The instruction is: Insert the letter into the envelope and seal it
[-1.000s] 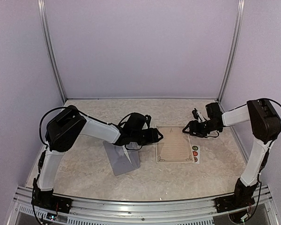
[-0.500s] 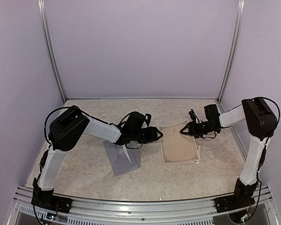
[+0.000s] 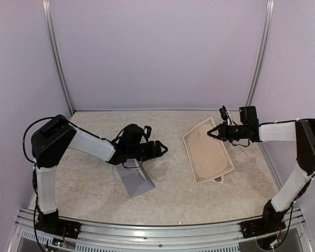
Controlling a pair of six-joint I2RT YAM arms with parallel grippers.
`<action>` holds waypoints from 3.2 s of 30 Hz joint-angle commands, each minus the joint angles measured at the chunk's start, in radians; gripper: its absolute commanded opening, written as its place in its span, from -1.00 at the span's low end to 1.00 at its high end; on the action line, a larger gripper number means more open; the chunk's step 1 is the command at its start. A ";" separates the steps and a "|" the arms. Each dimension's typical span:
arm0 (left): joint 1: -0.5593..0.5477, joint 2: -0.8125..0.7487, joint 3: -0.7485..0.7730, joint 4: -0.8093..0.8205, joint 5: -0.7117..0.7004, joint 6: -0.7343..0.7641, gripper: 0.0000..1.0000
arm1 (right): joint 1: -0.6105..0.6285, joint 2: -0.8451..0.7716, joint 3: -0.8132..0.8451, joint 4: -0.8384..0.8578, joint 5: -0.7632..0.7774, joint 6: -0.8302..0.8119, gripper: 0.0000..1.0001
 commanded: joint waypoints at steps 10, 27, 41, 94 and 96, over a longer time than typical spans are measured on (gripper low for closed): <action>-0.070 -0.540 -0.287 0.170 -0.026 -0.028 0.70 | 0.254 -0.430 0.066 0.355 0.188 0.197 -1.00; -0.190 -0.673 -0.418 0.589 -0.038 -0.227 0.87 | 0.569 -0.392 0.169 0.795 0.336 0.214 -1.00; -0.230 -0.615 -0.428 0.838 -0.118 -0.234 -0.16 | 0.601 -0.443 -0.052 0.962 0.531 0.357 -1.00; -0.083 -0.789 -0.298 -0.179 0.461 0.264 -0.98 | 0.329 -0.450 -0.003 -0.029 -0.236 -0.189 -1.00; -0.081 -0.790 -0.320 -0.139 0.443 0.235 -0.51 | 0.328 -0.468 -0.024 -0.020 -0.170 -0.174 -1.00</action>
